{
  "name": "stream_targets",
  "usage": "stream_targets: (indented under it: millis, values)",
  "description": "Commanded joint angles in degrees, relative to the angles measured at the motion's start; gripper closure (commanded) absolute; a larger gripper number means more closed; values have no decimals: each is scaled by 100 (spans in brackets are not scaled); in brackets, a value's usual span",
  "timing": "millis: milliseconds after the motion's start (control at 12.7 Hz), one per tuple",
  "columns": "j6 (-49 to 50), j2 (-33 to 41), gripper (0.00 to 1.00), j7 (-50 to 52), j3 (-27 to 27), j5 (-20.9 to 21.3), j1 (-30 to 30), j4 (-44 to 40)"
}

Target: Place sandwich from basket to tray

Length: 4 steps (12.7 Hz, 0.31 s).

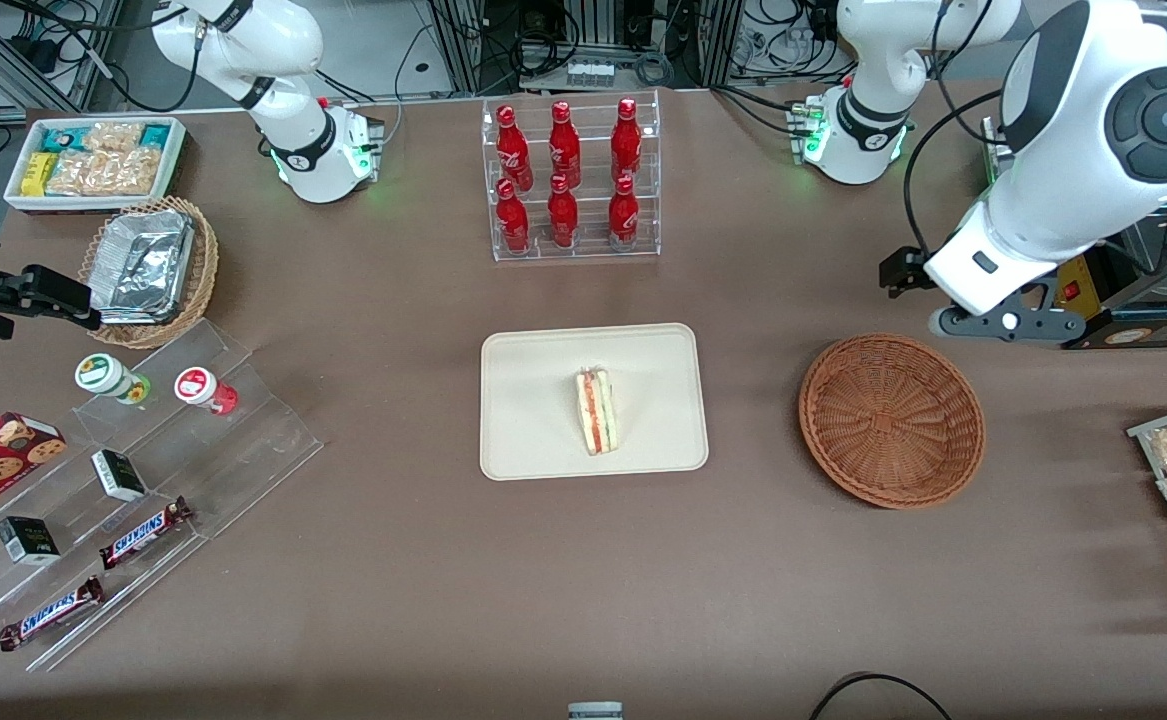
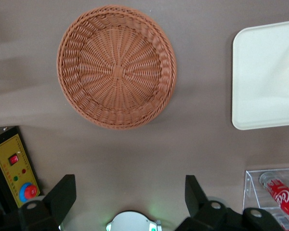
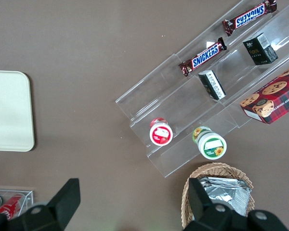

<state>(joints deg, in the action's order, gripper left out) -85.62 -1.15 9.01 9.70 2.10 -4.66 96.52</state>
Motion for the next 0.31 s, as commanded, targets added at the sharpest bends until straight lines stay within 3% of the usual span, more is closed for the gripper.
stream_targets:
  millis: [0, 236]
  values:
    - [571, 97, 0, -83, 242, -78, 377, -299]
    - [625, 132, 0, -74, 260, -78, 396, -318]
